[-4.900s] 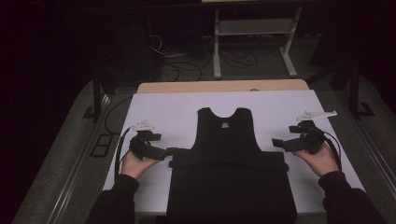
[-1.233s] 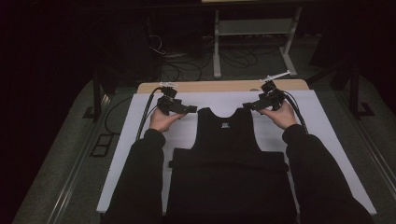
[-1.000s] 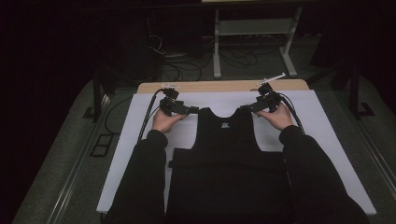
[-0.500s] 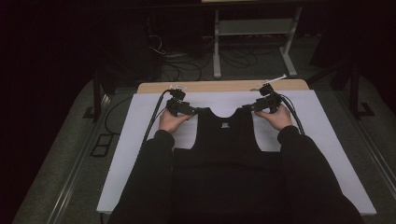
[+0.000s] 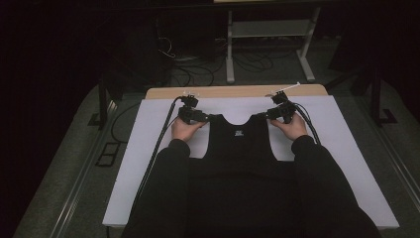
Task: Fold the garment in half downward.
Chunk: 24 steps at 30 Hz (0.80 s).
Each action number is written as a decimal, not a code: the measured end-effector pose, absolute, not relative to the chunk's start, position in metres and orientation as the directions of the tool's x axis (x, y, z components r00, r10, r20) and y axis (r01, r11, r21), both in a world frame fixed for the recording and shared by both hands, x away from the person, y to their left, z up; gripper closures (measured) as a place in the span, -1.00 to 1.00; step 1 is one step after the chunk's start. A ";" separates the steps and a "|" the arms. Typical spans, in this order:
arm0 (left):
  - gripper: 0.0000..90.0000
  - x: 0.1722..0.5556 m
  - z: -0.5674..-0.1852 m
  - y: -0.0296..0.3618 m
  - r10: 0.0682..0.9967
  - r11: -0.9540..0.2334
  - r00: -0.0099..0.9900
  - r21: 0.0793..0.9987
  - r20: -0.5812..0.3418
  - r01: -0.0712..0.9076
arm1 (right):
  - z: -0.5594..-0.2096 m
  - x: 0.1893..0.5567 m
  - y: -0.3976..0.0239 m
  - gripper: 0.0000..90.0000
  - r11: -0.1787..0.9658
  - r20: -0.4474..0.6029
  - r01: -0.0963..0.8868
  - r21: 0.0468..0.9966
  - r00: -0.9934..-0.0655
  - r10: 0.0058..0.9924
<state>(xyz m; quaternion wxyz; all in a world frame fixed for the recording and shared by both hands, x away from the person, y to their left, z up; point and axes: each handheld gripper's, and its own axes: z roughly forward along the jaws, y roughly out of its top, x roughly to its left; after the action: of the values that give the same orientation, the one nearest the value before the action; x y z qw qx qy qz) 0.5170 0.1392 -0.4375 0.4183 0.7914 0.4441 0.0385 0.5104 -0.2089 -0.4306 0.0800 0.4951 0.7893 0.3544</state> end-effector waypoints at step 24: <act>0.41 0.519 -0.447 0.117 0.807 -0.278 0.544 0.663 -0.231 0.695 | -0.440 0.505 -0.196 0.81 0.306 0.164 0.725 0.617 -0.499 0.851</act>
<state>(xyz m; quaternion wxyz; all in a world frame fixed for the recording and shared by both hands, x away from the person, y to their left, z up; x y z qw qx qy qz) 0.5189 0.1167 -0.4467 0.3718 0.7959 0.4717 0.0755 0.5047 -0.1962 -0.4405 0.0969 0.4911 0.8023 0.3252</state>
